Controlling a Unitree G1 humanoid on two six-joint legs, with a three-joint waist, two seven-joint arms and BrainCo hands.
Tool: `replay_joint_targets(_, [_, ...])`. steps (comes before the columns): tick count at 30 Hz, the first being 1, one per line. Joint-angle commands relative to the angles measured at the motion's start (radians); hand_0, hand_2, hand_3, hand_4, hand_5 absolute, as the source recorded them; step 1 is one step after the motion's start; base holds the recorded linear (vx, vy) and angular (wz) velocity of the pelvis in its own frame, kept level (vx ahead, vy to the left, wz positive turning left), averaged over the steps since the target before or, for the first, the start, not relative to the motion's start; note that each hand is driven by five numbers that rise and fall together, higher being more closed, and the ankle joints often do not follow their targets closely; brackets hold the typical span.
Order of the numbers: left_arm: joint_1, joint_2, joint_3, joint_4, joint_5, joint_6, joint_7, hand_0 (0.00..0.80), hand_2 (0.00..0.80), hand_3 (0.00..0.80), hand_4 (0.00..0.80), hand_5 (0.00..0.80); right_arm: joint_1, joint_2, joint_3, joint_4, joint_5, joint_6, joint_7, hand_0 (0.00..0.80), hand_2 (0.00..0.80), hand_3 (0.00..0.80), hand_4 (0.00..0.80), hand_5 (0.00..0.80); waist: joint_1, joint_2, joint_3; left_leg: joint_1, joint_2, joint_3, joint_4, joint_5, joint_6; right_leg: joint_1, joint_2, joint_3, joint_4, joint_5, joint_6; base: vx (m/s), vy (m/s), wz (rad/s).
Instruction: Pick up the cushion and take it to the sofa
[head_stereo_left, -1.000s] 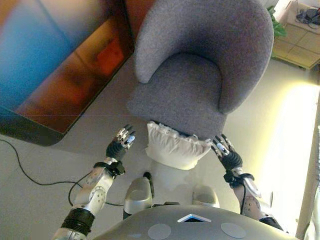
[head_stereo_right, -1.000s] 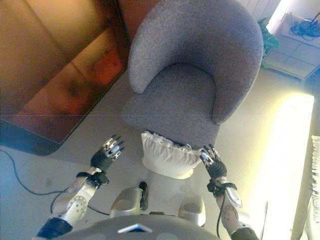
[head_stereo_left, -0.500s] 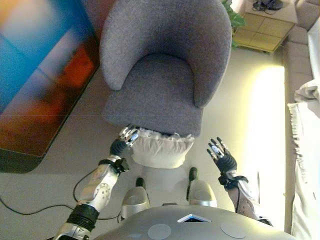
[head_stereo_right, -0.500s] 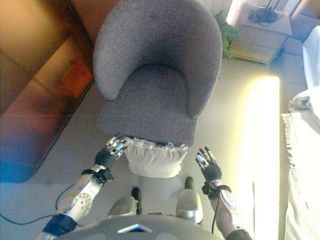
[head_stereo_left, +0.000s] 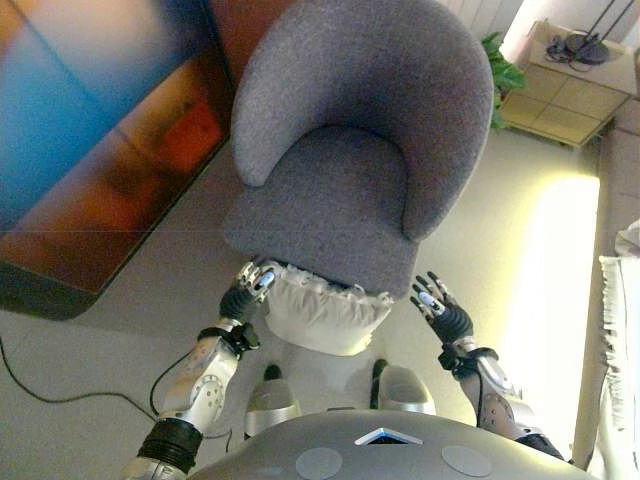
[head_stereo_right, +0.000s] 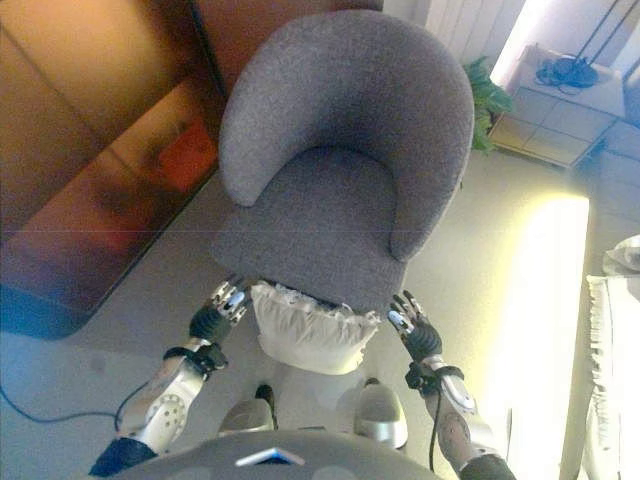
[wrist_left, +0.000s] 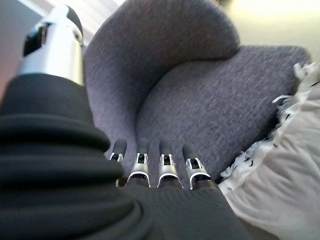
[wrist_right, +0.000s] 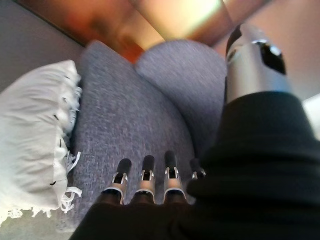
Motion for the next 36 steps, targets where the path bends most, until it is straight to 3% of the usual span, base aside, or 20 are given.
replay_joint_targets(1, [0.016, 0.001, 0.037, -0.082, -0.034, -0.045, -0.041, 0.000, 0.000, 0.000, 0.000, 0.000, 0.007, -0.030, -0.010, -0.069, -0.011, -0.023, 0.030, 0.000, 0.000, 0.000, 0.000, 0.000, -0.002, 0.014, 0.004, -0.022, 0.106, 0.036, 0.072, 0.119, -0.071, 0.065, 0.036, -0.033, -0.127, 0.109, -0.004, 0.208, 0.223, 0.06])
replay_joint_targets(4, [0.024, -0.008, 0.034, -0.090, -0.023, -0.049, -0.036, 0.000, 0.000, 0.000, 0.000, 0.000, 0.014, -0.033, -0.016, -0.062, -0.019, -0.034, 0.038, 0.000, 0.000, 0.000, 0.000, 0.000, 0.038, 0.039, 0.025, -0.052, 0.107, 0.018, -0.207, 0.197, -0.095, 0.121, 0.044, -0.050, -0.156, 0.085, 0.012, 0.246, 0.217, 0.19])
replay_joint_targets(6, [0.023, -0.016, 0.034, -0.083, -0.007, -0.051, -0.052, 0.000, 0.000, 0.000, 0.000, 0.000, 0.006, -0.032, -0.019, -0.045, -0.012, -0.046, 0.047, 0.000, 0.000, 0.000, 0.000, 0.000, 0.063, 0.036, 0.037, -0.093, 0.093, 0.032, -0.264, 0.209, -0.102, 0.171, 0.038, -0.064, -0.178, 0.075, 0.018, 0.244, 0.133, 0.25])
replay_joint_targets(8, [0.016, -0.017, 0.035, -0.081, 0.014, -0.047, -0.071, 0.000, 0.000, 0.000, 0.000, 0.000, -0.003, -0.026, -0.018, -0.037, 0.011, -0.058, 0.048, 0.000, 0.000, 0.000, 0.000, 0.000, 0.073, 0.035, 0.039, -0.117, 0.073, 0.061, -0.236, 0.192, -0.096, 0.211, 0.026, -0.083, -0.189, 0.062, 0.025, 0.222, 0.139, 0.15])
replay_joint_targets(9, [0.010, -0.013, 0.036, -0.085, 0.016, -0.041, -0.079, 0.000, 0.000, 0.000, 0.000, 0.000, -0.007, -0.021, -0.017, -0.040, 0.022, -0.061, 0.047, 0.000, 0.000, 0.000, 0.000, 0.000, 0.073, 0.032, 0.035, -0.113, 0.057, 0.074, -0.221, 0.139, -0.078, 0.220, 0.010, -0.087, -0.185, 0.056, 0.034, 0.259, 0.180, -0.15])
replay_joint_targets(11, [0.018, 0.000, 0.038, -0.094, 0.012, -0.039, -0.085, 0.000, 0.000, 0.000, 0.000, 0.000, -0.002, -0.012, -0.013, -0.053, 0.032, -0.062, 0.041, 0.000, 0.000, 0.000, 0.000, 0.000, 0.080, 0.030, 0.025, -0.097, 0.027, 0.041, -0.210, 0.077, -0.054, 0.225, -0.018, -0.069, -0.157, 0.042, 0.060, 0.309, 0.206, -0.35])
replay_joint_targets(14, [0.005, 0.031, 0.036, -0.067, 0.022, -0.061, -0.075, 0.000, 0.000, 0.000, 0.000, 0.000, 0.017, -0.005, -0.035, -0.064, 0.051, -0.047, 0.036, 0.000, 0.000, 0.000, 0.000, 0.000, 0.068, 0.022, 0.009, -0.115, 0.014, 0.051, -0.115, 0.024, -0.029, 0.243, -0.063, -0.048, -0.121, 0.033, 0.089, 0.309, 0.182, -0.08])
replay_joint_targets(18, [-0.019, 0.060, 0.037, -0.039, 0.052, -0.073, -0.038, 0.000, 0.000, 0.000, 0.000, 0.000, 0.004, 0.031, -0.038, -0.047, 0.046, -0.066, 0.013, 0.000, 0.000, 0.000, 0.000, 0.000, 0.075, 0.009, -0.014, -0.105, -0.004, 0.065, -0.107, -0.003, -0.005, 0.237, -0.114, -0.073, -0.109, 0.067, 0.112, 0.224, 0.101, -0.08])
replay_joint_targets(24, [-0.088, 0.092, 0.040, 0.002, 0.082, -0.086, -0.068, 0.000, 0.000, 0.000, 0.000, 0.000, -0.029, 0.060, -0.068, 0.011, 0.013, -0.090, -0.070, 0.000, 0.000, 0.000, 0.000, 0.000, 0.079, 0.000, -0.028, -0.150, -0.012, 0.081, -0.050, -0.040, 0.017, 0.227, -0.135, -0.060, -0.076, 0.082, 0.112, 0.113, 0.044, -0.07])
replay_joint_targets(27, [-0.125, 0.104, 0.033, 0.026, 0.091, -0.133, -0.036, 0.000, 0.000, 0.000, 0.000, 0.000, -0.080, 0.052, -0.053, 0.039, -0.077, -0.110, -0.096, 0.000, 0.000, 0.000, 0.000, 0.000, 0.096, -0.002, -0.014, -0.195, 0.009, 0.079, -0.005, -0.043, -0.006, 0.181, -0.163, -0.092, -0.119, 0.117, 0.109, -0.050, -0.122, -0.16])
replay_joint_targets(30, [-0.234, 0.123, 0.025, 0.074, 0.065, -0.193, 0.004, 0.000, 0.000, 0.000, 0.000, 0.000, -0.233, 0.016, -0.019, 0.056, -0.078, -0.123, -0.117, 0.000, 0.000, 0.000, 0.000, 0.000, 0.084, -0.007, 0.068, -0.308, 0.078, 0.050, 0.084, -0.044, -0.068, 0.054, -0.165, -0.042, -0.200, 0.202, 0.116, -0.332, -0.306, -0.86])
replay_joint_targets(31, [-0.264, 0.124, 0.029, 0.089, 0.064, -0.210, 0.016, 0.000, 0.000, 0.000, 0.000, 0.000, -0.275, 0.004, -0.005, 0.059, -0.072, -0.128, -0.121, 0.000, 0.000, 0.000, 0.000, 0.000, 0.079, -0.008, 0.097, -0.346, 0.102, 0.037, 0.119, -0.046, -0.073, 0.025, -0.154, -0.016, -0.181, 0.187, 0.115, -0.261, -0.264, -0.80])
replay_joint_targets(33, [-0.288, 0.114, 0.029, 0.085, 0.091, -0.218, 0.055, 0.000, 0.000, 0.000, 0.000, 0.000, -0.310, -0.012, 0.004, 0.046, -0.059, -0.125, -0.129, 0.000, 0.000, 0.000, 0.000, 0.000, 0.077, -0.013, 0.122, -0.403, 0.132, 0.030, 0.163, -0.042, -0.081, 0.011, -0.133, -0.020, -0.156, 0.146, 0.111, -0.138, -0.174, -0.22])
replay_joint_targets(36, [-0.284, 0.098, 0.025, 0.067, 0.117, -0.237, 0.085, 0.000, 0.000, 0.000, 0.000, 0.000, -0.312, -0.018, -0.001, 0.026, -0.038, -0.125, -0.125, 0.000, 0.000, 0.000, 0.000, 0.000, 0.069, -0.012, 0.142, -0.439, 0.145, 0.010, 0.186, -0.033, -0.095, -0.008, -0.119, -0.011, -0.126, 0.102, 0.109, -0.028, -0.083, -0.18])
